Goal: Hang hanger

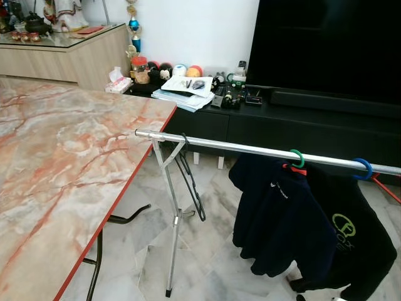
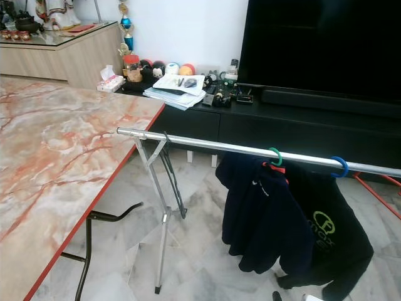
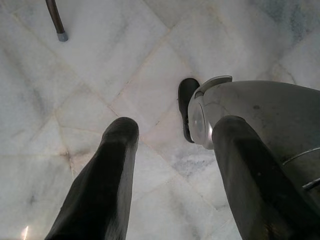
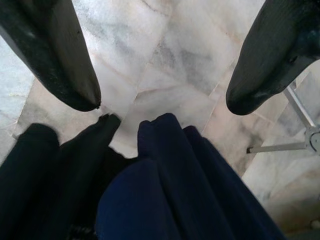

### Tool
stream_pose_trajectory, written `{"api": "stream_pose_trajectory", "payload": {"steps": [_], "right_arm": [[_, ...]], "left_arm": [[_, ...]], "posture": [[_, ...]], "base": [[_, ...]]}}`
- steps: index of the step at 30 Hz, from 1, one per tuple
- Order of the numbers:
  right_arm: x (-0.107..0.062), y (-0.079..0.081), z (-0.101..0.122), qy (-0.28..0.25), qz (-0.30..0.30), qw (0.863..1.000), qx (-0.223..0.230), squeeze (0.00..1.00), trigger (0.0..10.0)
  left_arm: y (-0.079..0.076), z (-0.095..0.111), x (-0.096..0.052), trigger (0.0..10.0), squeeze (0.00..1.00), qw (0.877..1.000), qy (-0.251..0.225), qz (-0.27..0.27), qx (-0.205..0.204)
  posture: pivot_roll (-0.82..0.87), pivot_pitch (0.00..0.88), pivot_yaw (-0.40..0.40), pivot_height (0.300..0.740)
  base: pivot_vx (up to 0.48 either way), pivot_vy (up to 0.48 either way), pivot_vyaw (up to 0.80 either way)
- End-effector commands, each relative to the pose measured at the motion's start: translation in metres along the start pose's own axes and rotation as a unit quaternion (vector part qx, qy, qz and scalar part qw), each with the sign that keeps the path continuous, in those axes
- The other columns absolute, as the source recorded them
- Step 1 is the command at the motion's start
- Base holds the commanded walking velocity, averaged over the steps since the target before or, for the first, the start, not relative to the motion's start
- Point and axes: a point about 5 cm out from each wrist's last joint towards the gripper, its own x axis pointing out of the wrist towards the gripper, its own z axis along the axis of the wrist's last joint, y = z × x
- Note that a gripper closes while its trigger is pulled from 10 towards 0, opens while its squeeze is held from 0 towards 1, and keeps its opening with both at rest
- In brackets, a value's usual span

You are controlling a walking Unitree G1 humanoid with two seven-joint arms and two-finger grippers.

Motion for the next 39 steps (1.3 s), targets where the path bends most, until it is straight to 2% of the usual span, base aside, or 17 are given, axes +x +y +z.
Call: {"api": "stream_pose_trajectory", "payload": {"steps": [1,6,7,8,10,18,22,27,30,39], "right_arm": [[-0.002,0.000,0.000,-0.011,-0.004,1.000,0.007,0.00,10.0],[0.000,0.001,0.007,-0.038,0.000,0.999,0.007,0.00,10.0],[0.011,0.018,0.056,-0.163,0.033,0.986,-0.019,0.00,10.0],[0.011,0.028,0.080,-0.214,0.046,0.975,-0.029,0.00,10.0],[0.005,0.039,0.107,-0.269,0.056,0.961,-0.033,0.00,10.0],[-0.001,0.043,0.120,-0.292,0.067,0.954,-0.028,0.00,10.0],[-0.012,0.045,0.122,-0.279,0.066,0.958,-0.023,0.00,10.0],[-0.015,0.044,0.108,-0.253,0.059,0.965,-0.020,0.00,10.0],[-0.015,0.044,0.108,-0.252,0.058,0.966,-0.017,0.00,10.0],[-0.014,0.044,0.112,-0.237,0.054,0.970,-0.017,0.00,10.0]], "left_arm": [[0.003,-0.005,-0.001,10.0,0.00,1.000,0.009,0.002,0.003],[0.003,-0.004,-0.001,10.0,0.00,1.000,0.009,0.002,0.005],[0.003,-0.004,-0.001,10.0,0.00,1.000,0.009,0.002,0.005],[0.003,-0.004,-0.001,10.0,0.00,1.000,0.009,0.002,0.006],[0.003,-0.004,-0.001,10.0,0.00,1.000,0.009,0.001,0.006],[0.003,-0.002,-0.001,10.0,0.00,1.000,0.002,0.007,0.004],[0.004,0.000,-0.001,10.0,0.00,1.000,-0.015,0.015,-0.008],[0.005,0.001,-0.001,10.0,0.00,1.000,-0.017,0.019,-0.002],[0.005,0.001,-0.001,10.0,0.00,1.000,-0.017,0.017,0.006],[0.005,0.001,-0.001,10.0,0.00,1.000,-0.014,0.014,0.016]], "posture": [[0.11,0.000,0.003,0.740],[0.10,0.000,0.005,0.740],[0.10,0.000,0.005,0.740],[0.10,0.000,0.005,0.740],[0.10,0.000,0.003,0.740],[0.10,0.000,0.001,0.740],[0.11,0.005,-0.001,0.740],[0.10,0.009,-0.001,0.740],[0.11,0.015,0.001,0.740],[0.11,0.014,-0.001,0.740]], "base": [[0.000,0.000,0.00],[0.000,0.000,0.00],[0.000,0.000,0.00],[0.000,0.000,0.00],[0.000,0.000,0.00],[0.000,0.000,0.00],[0.000,0.000,0.00],[0.000,0.000,0.00],[0.000,0.000,0.00],[0.000,-0.400,0.00]]}}
